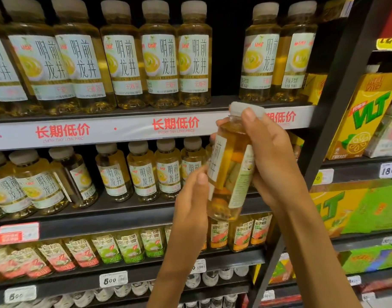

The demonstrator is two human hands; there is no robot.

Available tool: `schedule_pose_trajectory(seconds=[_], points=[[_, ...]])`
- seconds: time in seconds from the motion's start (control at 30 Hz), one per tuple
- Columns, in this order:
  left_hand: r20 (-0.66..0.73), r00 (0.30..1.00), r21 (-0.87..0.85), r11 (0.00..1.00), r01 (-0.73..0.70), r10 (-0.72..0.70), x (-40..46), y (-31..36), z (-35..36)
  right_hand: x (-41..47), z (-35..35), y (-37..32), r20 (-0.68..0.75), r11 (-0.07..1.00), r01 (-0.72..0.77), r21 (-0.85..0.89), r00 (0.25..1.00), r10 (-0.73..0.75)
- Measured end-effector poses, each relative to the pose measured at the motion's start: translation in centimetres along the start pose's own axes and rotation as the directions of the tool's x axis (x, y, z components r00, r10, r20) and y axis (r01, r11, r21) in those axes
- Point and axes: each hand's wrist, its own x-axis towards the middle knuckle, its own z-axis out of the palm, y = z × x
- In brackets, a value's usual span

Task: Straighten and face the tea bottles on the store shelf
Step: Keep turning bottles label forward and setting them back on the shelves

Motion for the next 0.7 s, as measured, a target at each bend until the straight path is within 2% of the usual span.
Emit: schedule_pose_trajectory(seconds=[0.1, 0.2, 0.27, 0.33, 0.4, 0.47, 0.53, 0.63, 0.7], points=[[0.009, 0.999, 0.117, 0.992, -0.049, 0.048, 0.7, 0.3, 0.8, -0.1, 0.3, -0.1, -0.034, 0.999, 0.01, -0.035, 0.999, -0.011], [0.022, 0.996, 0.004, 0.996, -0.085, 0.085, 1.0, 0.7, 0.4, -0.1, 0.0, -0.3, 0.06, 0.999, -0.045, 0.022, 0.997, 0.044], [0.084, 0.996, -0.14, 0.99, 0.004, 0.008, 0.9, 1.0, -0.2, 0.0, -0.3, -0.4, 0.093, 0.996, -0.071, 0.044, 0.993, 0.067], [0.202, 0.977, -0.292, 0.948, 0.13, -0.072, 0.8, 1.0, -0.8, 0.2, -0.1, -0.3, 0.125, 0.99, -0.095, 0.102, 0.989, 0.081], [0.279, 0.954, -0.325, 0.925, 0.199, -0.108, 0.6, 0.9, -0.9, 0.3, 0.1, -0.1, 0.174, 0.982, -0.1, 0.163, 0.982, 0.071], [0.269, 0.955, -0.274, 0.941, 0.197, -0.122, 0.3, 0.5, -0.7, 0.3, 0.2, -0.1, 0.174, 0.987, -0.065, 0.147, 0.984, 0.039], [0.135, 0.985, -0.171, 0.976, 0.134, -0.111, 0.0, 0.6, -0.5, 0.2, 0.2, -0.3, 0.121, 0.996, -0.011, 0.085, 0.993, 0.001], [0.017, 0.999, 0.045, 0.998, -0.033, 0.032, 0.3, 1.1, 0.1, 0.2, 0.5, -0.5, -0.003, 0.999, 0.029, -0.027, 1.0, -0.029], [-0.037, 0.998, 0.161, 0.986, -0.043, 0.05, 0.6, 1.2, 0.8, 0.3, 0.5, -0.4, -0.023, 0.999, 0.003, -0.047, 1.0, -0.004]])
